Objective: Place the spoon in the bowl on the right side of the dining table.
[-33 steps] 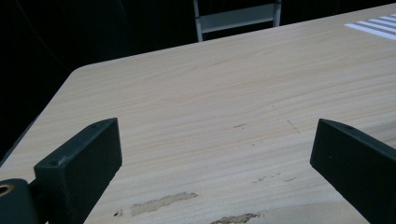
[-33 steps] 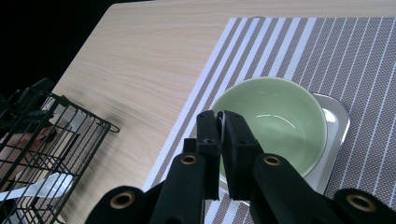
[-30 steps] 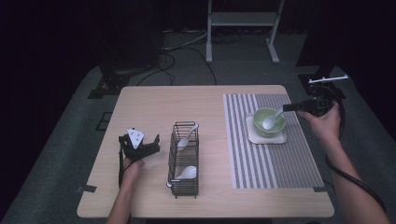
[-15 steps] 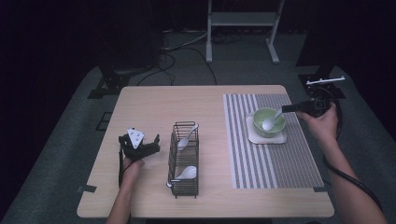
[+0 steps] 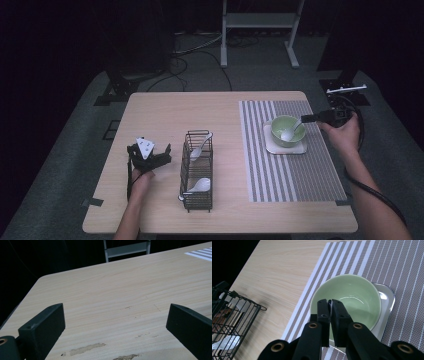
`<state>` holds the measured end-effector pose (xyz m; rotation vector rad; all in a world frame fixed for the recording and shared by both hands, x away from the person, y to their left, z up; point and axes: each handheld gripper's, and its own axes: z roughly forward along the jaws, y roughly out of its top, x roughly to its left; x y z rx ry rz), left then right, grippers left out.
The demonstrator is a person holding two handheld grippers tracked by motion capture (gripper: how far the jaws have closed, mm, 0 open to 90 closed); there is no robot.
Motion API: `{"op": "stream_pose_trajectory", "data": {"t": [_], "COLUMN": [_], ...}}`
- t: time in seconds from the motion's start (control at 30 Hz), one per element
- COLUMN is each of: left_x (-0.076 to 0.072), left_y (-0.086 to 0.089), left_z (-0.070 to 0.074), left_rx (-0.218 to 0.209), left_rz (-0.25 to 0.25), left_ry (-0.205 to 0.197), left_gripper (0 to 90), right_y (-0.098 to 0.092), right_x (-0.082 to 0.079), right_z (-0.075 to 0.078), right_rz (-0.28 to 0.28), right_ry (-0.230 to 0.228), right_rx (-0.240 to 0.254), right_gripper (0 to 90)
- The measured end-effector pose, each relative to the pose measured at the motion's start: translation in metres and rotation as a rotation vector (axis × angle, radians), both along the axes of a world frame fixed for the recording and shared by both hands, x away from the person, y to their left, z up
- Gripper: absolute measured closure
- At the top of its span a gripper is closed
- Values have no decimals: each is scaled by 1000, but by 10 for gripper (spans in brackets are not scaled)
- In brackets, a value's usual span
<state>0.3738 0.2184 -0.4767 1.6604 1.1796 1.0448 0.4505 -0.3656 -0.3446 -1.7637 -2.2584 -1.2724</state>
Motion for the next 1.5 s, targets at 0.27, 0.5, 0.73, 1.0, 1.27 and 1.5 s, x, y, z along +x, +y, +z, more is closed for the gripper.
{"op": "stream_pose_trajectory", "data": {"t": [0.27,0.5,0.73,1.0,1.27,1.5], "left_x": [0,0,0,0,0,0], "left_y": [0,0,0,0,0,0], "left_z": [0,0,0,0,0,0], "left_rx": [0,0,0,0,0,5], "left_rz": [0,0,0,0,0,-1], "left_ry": [0,-1,-1,-1,0,-1], "left_gripper": [11,11,11,11,11,11], "right_y": [-1,-2,-7,-8,-10,-13], "right_x": [2,3,3,3,2,0], "right_z": [-4,-9,-14,-14,-15,-17], "right_rz": [-6,-15,-27,-37,-53,-70], "right_ry": [5,12,17,12,5,6], "right_rx": [-1,-1,12,4,2,-29], "right_gripper": [854,854,854,847,841,810]}}
